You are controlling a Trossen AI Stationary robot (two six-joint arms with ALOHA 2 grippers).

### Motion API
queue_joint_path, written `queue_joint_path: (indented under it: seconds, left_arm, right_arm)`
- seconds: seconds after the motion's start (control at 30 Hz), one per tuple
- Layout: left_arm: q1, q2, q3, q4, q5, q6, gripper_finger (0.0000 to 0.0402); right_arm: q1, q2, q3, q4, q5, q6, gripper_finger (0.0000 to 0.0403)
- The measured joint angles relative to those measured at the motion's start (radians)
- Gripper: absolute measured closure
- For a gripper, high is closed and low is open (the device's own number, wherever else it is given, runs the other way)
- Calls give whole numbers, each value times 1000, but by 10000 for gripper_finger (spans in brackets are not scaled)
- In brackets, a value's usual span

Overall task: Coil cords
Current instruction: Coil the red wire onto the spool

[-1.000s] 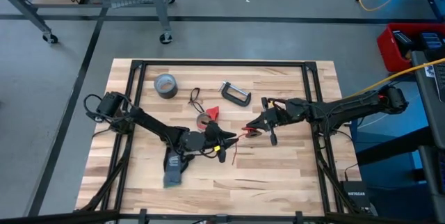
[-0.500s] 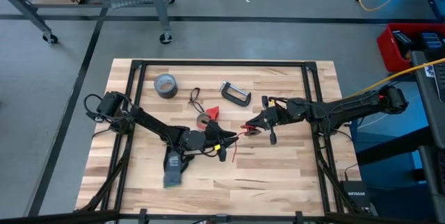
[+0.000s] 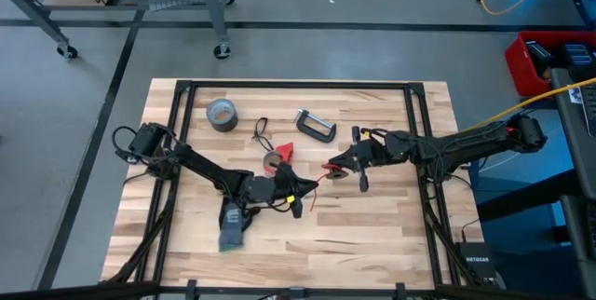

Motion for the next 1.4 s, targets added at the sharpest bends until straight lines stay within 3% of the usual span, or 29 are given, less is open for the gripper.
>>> queue_joint_path:
  seconds: [0.83, 1.4]
  left_arm:
    - [-96, -2, 1, -109, -3, -94, 401]
    - [-92, -3, 1, -159, -1, -128, 399]
  right_arm:
    - [1, 0, 0, 106, 46, 20, 398]
    - [0, 1, -2, 232, 49, 18, 398]
